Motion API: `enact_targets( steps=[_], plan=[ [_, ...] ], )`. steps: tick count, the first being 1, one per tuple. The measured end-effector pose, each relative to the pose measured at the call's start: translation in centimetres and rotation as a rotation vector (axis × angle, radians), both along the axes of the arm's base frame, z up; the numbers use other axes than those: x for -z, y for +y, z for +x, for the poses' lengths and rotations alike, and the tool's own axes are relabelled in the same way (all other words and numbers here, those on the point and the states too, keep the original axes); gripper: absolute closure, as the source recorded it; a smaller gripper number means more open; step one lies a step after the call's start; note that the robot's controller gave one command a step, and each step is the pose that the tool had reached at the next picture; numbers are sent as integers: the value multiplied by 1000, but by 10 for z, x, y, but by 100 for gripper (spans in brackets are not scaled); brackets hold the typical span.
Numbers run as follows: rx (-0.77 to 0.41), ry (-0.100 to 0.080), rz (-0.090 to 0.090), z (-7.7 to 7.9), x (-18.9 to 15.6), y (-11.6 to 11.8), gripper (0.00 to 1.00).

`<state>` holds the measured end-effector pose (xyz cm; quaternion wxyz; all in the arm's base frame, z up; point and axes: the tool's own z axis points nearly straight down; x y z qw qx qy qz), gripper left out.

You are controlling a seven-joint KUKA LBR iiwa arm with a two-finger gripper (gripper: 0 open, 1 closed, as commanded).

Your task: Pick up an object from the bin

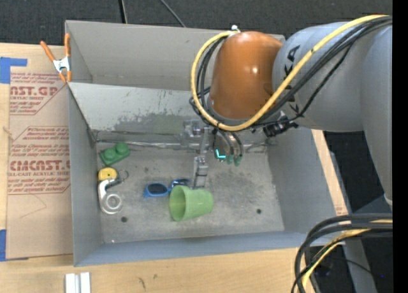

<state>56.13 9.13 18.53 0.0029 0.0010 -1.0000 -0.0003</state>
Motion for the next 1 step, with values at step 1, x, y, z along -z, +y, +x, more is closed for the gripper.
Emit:
enact_targets(
  steps=[1],
  plan=[
    [46, 3, 0, -76, 119, -8, 0]
  ],
)
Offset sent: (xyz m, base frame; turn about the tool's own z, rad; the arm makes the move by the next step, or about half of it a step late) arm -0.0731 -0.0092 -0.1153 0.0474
